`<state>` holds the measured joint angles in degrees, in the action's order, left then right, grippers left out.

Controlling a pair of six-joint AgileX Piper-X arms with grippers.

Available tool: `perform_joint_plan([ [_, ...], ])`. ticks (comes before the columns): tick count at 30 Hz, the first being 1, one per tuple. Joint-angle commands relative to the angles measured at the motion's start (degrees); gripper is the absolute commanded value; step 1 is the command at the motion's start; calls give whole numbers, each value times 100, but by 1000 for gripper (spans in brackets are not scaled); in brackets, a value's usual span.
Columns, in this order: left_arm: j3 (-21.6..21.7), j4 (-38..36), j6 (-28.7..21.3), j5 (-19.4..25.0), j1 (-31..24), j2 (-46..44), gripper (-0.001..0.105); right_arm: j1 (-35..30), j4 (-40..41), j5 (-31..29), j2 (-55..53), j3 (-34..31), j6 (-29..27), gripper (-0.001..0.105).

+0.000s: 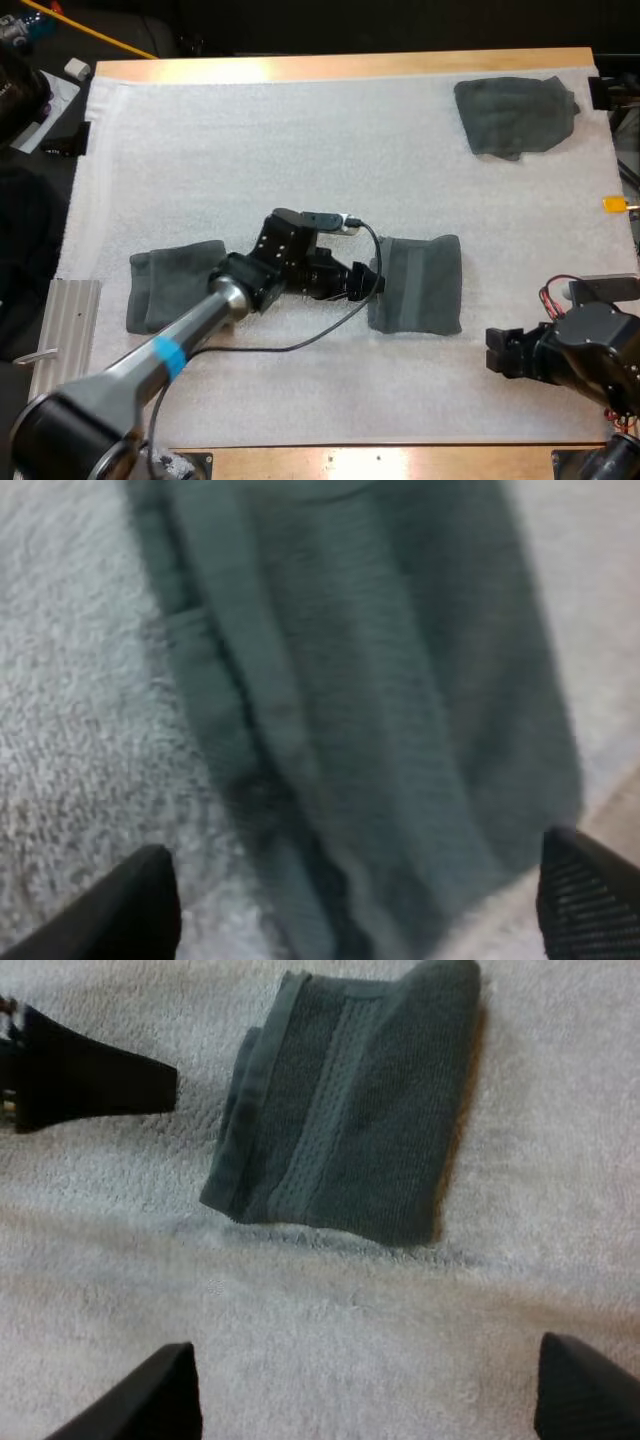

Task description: Pick towel from pile, fold and stack

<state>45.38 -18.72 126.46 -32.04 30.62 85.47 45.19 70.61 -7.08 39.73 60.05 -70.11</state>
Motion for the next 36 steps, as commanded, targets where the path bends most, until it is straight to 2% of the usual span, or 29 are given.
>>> perform_joint_plan([
  [1, 68, 341, 252, -9, -48, 427, 71, -2, 93, -90, -35, 35, -13, 67],
  [9, 265, 392, 419, -358, -121, 1079, 71, 6, 143, -131, -42, 34, -5, 67],
  [11, 220, 367, 435, -318, -93, 1063, 71, 3, 146, -79, -7, 32, -18, 66],
  [18, 390, 265, 722, -672, -78, 1336, 70, 0, 240, -92, 11, 35, -35, 66],
  [26, 971, -5, 1045, -576, 484, 1703, 67, 3, 290, -102, 15, 38, -39, 67],
  [27, 1044, -45, 1059, -582, 513, 1754, 61, 4, 293, -94, 2, 31, -42, 66],
  [29, 1003, -9, 1081, -668, 514, 1745, 61, 8, 272, -86, 6, 19, -16, 66],
  [32, 1059, -40, 1090, -735, 555, 1770, 50, 12, 273, -84, -13, 27, -13, 66],
  [35, 1080, -62, 1091, -755, 562, 1781, 31, 12, 277, -89, -8, 23, -12, 66],
  [36, 1082, -72, 1091, -760, 559, 1782, 22, 7, 286, -91, -13, 27, -11, 66],
])
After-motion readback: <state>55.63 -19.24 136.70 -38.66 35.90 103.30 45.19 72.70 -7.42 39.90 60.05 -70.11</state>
